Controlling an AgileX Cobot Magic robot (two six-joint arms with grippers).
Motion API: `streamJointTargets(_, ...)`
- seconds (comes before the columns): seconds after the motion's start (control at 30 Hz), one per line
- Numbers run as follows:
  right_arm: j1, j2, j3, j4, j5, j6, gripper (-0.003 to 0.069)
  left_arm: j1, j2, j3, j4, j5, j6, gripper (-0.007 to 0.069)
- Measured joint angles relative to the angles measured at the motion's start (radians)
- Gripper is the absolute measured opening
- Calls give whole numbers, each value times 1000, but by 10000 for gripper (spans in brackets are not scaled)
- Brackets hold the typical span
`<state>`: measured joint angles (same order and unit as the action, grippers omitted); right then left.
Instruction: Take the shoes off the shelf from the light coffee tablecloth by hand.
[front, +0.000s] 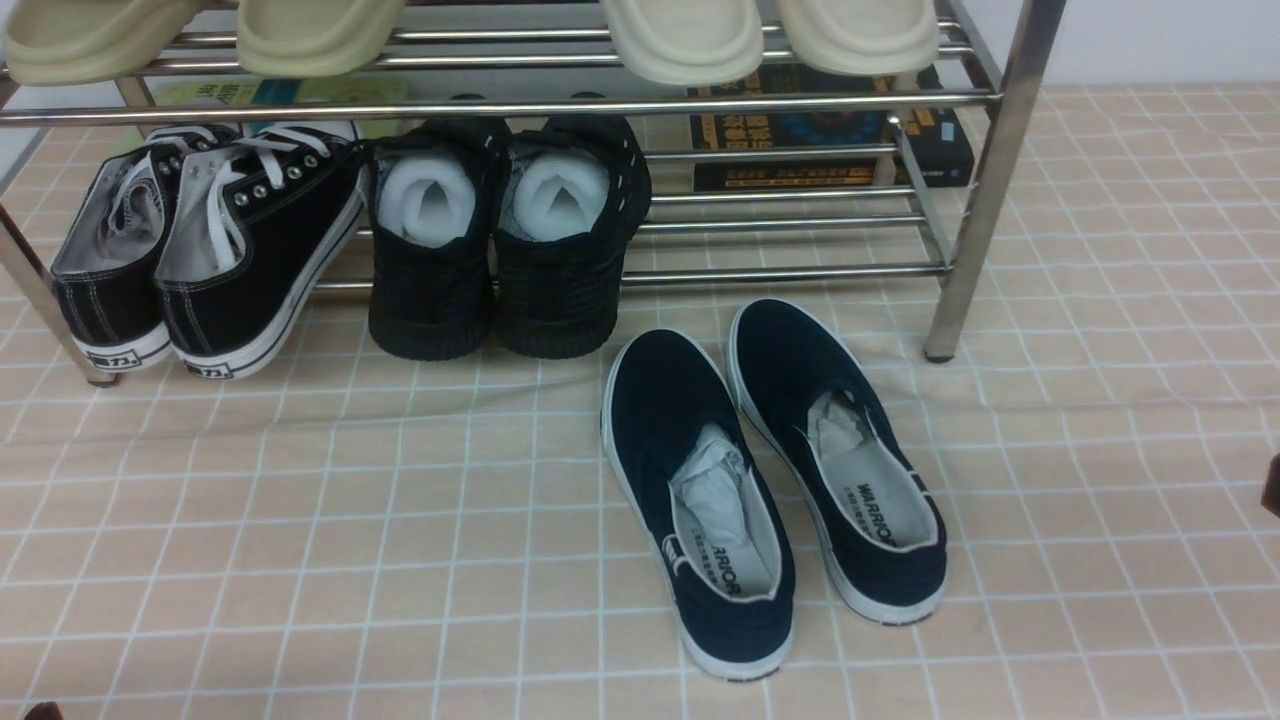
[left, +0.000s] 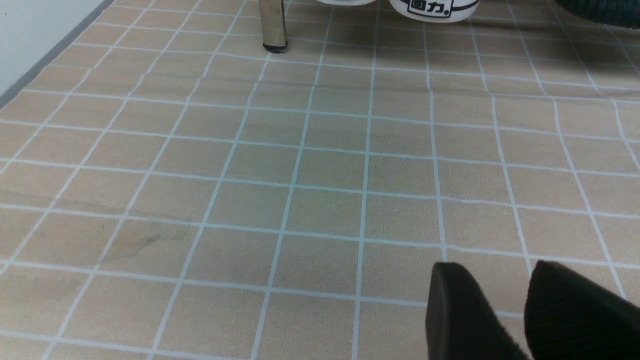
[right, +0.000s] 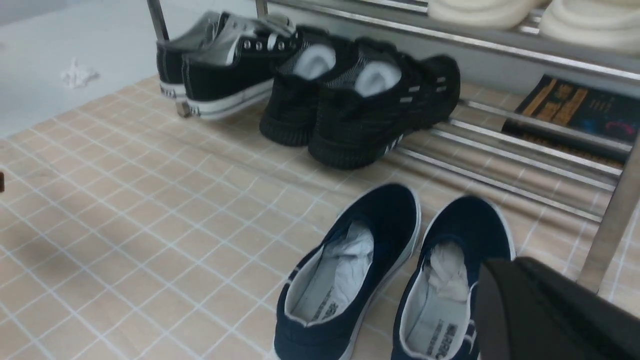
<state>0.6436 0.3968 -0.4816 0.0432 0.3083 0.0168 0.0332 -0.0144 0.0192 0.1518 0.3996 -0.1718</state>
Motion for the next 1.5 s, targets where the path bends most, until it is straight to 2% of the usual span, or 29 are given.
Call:
streamJointTargets(0.2, -134, -126, 221, 7, -176, 0, 10, 0, 0, 0, 0, 0, 0, 240)
streamJointTargets(0.33, -228, -182, 368, 63, -198, 2, 14, 0, 0, 0, 0, 0, 1, 240)
streamJointTargets(0.5, -310, -222, 455, 101, -164, 6, 19, 0, 0, 0, 0, 0, 1, 240)
streamJointTargets(0.77, -448, -381, 506, 15, -33, 6, 24, 0, 0, 0, 0, 0, 1, 240)
streamJointTargets(0.87, -564, -407, 507, 11, 4, 6, 29, 0, 0, 0, 0, 0, 1, 240)
streamJointTargets(0.97, -627, -407, 507, 11, 8, 6, 31, 0, 0, 0, 0, 0, 1, 240)
streamJointTargets(1.5, -652, -407, 497, -11, 79, 6, 48, 0, 0, 0, 0, 0, 1, 240)
